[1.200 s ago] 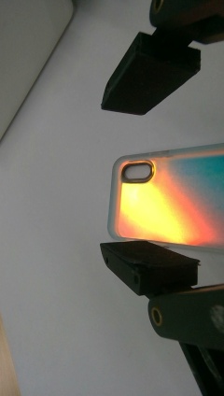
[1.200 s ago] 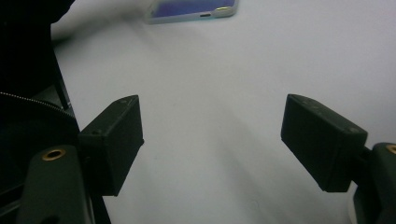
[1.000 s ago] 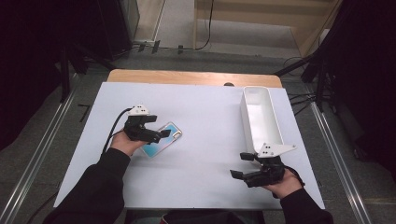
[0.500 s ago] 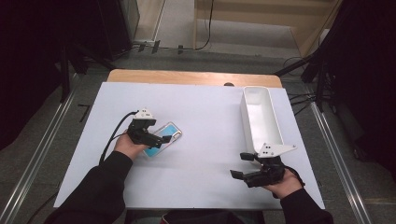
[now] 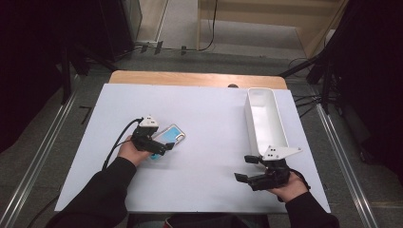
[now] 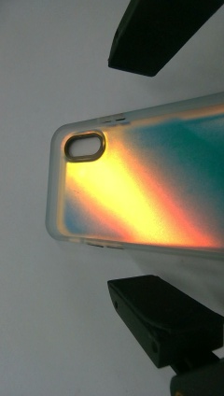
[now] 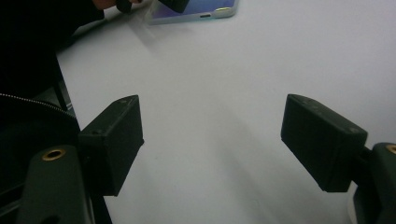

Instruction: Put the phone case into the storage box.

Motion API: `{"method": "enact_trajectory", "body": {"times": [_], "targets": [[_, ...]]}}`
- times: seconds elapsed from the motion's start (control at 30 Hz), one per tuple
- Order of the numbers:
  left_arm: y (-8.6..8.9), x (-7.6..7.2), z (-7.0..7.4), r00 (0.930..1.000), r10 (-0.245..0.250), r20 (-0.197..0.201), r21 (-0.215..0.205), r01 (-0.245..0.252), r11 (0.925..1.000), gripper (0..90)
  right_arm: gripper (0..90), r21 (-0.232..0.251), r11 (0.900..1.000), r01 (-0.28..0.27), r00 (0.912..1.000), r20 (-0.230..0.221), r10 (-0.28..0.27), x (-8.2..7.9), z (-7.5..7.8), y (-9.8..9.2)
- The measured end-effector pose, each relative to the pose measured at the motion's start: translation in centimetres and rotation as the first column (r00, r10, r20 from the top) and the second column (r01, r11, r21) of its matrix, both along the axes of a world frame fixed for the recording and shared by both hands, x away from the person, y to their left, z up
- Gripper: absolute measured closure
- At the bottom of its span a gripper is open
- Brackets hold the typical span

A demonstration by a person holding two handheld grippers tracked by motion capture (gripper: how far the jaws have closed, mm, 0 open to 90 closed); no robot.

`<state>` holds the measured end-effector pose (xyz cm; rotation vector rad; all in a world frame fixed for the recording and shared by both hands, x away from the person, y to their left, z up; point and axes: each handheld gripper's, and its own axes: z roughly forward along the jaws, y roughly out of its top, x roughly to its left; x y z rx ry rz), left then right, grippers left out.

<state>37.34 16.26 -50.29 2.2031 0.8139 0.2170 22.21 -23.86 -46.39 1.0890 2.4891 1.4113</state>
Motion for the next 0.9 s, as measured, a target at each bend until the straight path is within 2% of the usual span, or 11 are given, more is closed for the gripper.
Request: {"method": "enact_trajectory", "body": {"times": [0.33,0.57,0.77,0.9], "targets": [[-0.3,-0.2,-0.6,1.0000,-0.005,0.001,0.040,0.005,0.9992,0.0,19.6,0.000,1.000,0.000,1.0000,-0.003,0.000,0.0,0.0,0.0],[-1.2,-0.7,-0.8,0.9986,-0.009,0.053,0.131,0.002,0.9914,0.0,19.6,-0.002,1.000,0.001,1.0000,-0.002,-0.001,0.0,0.0,0.0],[-1.2,-0.8,-0.8,0.9984,-0.009,0.055,0.140,0.001,0.9902,0.0,19.5,0.006,1.000,0.014,0.9999,-0.009,-0.014,0.0,-0.1,0.1],[-1.1,-0.9,-0.8,0.9982,-0.013,0.059,0.139,0.004,0.9903,1.1,19.5,0.012,1.000,0.005,0.9999,0.016,-0.006,0.0,0.0,0.0]]}}
